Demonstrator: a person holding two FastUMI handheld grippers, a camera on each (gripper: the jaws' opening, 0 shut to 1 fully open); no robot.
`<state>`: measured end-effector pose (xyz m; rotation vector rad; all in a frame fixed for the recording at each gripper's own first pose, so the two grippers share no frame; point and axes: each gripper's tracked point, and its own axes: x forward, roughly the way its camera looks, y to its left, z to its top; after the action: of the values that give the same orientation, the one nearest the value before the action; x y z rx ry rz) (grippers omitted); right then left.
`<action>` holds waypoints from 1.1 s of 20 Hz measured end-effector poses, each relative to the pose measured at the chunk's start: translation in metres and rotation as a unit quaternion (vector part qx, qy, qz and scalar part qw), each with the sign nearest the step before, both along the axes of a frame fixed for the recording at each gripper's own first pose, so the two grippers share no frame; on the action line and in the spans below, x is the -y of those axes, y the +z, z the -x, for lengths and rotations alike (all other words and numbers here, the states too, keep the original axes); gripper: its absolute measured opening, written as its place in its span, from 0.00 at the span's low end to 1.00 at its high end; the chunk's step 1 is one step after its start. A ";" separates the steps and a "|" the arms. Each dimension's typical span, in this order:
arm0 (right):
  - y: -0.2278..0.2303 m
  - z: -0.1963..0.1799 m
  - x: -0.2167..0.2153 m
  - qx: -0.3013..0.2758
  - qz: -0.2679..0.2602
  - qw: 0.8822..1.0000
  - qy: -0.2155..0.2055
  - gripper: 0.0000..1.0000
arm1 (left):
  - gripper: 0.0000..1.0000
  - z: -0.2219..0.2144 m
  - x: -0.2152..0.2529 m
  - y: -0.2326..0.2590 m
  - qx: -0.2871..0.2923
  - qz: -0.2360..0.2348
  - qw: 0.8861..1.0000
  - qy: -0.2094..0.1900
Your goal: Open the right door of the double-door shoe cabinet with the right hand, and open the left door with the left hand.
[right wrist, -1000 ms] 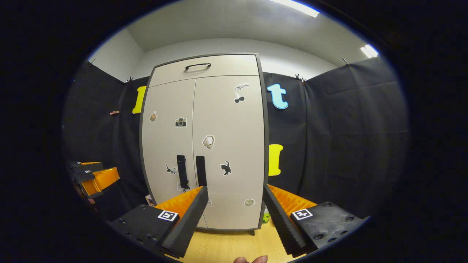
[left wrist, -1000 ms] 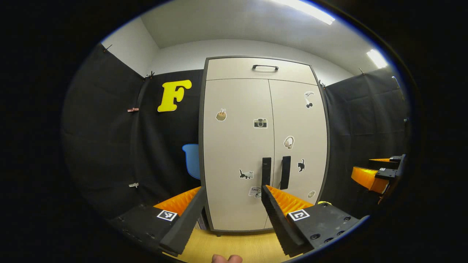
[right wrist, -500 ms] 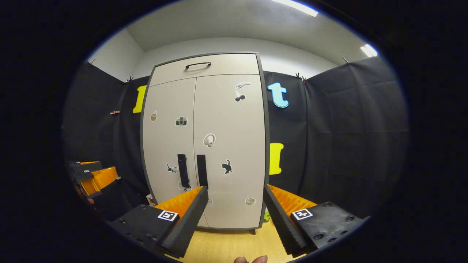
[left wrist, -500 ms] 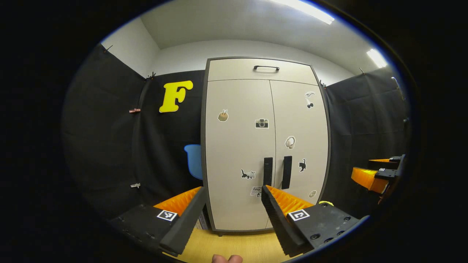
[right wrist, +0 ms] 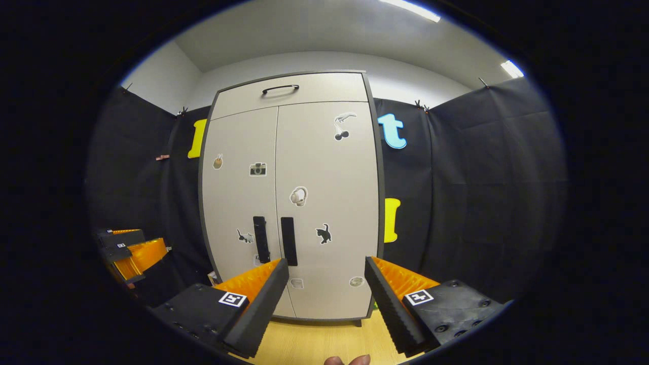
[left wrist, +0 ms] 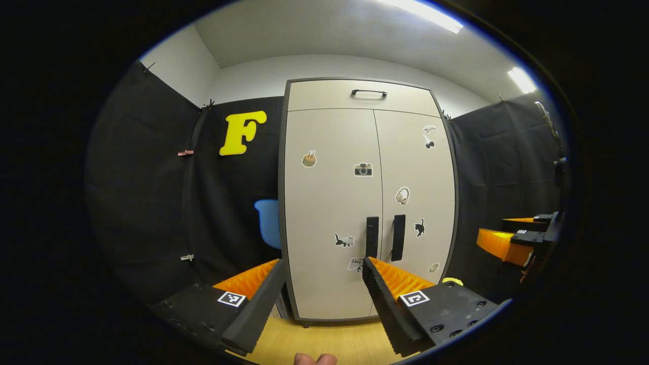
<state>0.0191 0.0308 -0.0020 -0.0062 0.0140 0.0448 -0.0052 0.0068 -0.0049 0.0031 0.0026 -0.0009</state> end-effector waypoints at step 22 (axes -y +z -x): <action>-0.072 -0.203 -0.087 -0.030 -0.026 0.999 0.014 0.84 | 0.95 0.008 -0.042 -0.037 -0.029 0.017 0.999 0.005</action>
<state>0.2222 0.1183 -0.0738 0.0462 0.0721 0.0741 -0.0132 0.0484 -0.0423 -0.0307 0.0597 0.0085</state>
